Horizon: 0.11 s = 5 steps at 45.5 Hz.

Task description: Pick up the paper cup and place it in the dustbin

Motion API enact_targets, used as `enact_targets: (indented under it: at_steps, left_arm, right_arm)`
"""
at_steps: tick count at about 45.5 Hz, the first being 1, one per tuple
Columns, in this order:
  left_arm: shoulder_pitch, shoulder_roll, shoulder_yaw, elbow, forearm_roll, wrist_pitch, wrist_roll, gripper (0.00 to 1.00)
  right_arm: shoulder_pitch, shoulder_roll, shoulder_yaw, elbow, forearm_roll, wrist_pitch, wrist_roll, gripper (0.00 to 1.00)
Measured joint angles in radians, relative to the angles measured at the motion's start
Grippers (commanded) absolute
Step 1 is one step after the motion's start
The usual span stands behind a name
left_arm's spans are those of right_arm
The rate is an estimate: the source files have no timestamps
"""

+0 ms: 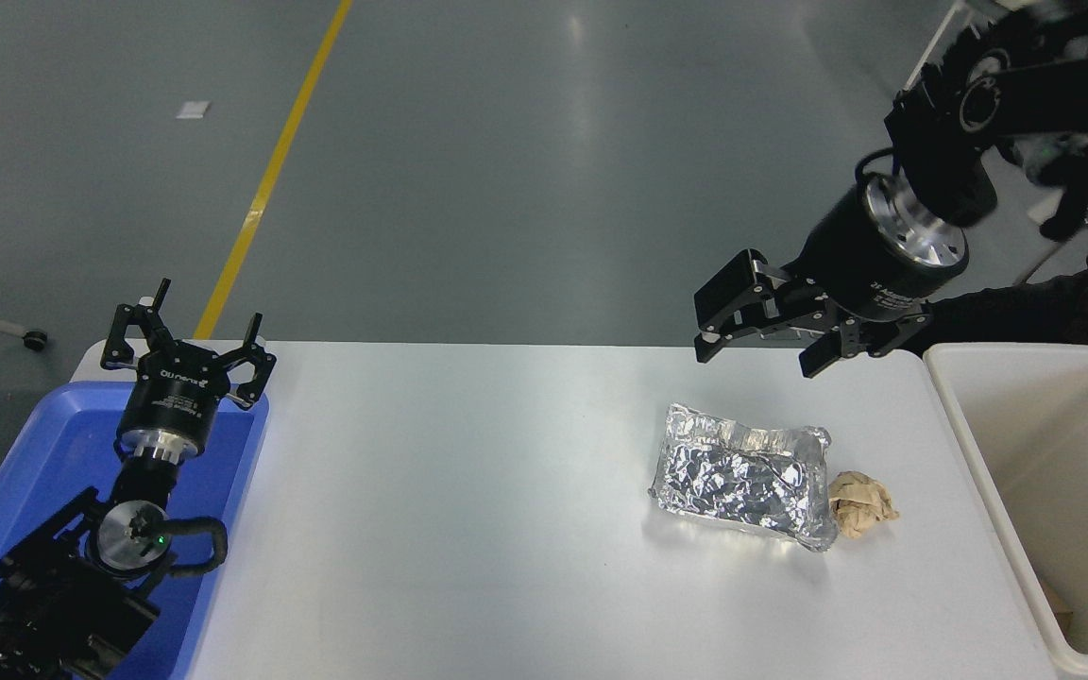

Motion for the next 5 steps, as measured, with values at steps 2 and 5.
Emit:
enact_targets:
  at_steps: [2,5]
  left_arm:
    - [0.000,0.000,0.000,0.000,0.000,0.000,0.000,1.00]
    - [0.000,0.000,0.000,0.000,0.000,0.000,0.000,1.00]
  right_arm:
    - [0.010,0.005,-0.001,0.009,0.006,0.001,0.000,1.00]
    - [0.025,0.012,-0.003,0.020,0.015,0.003,0.000,1.00]
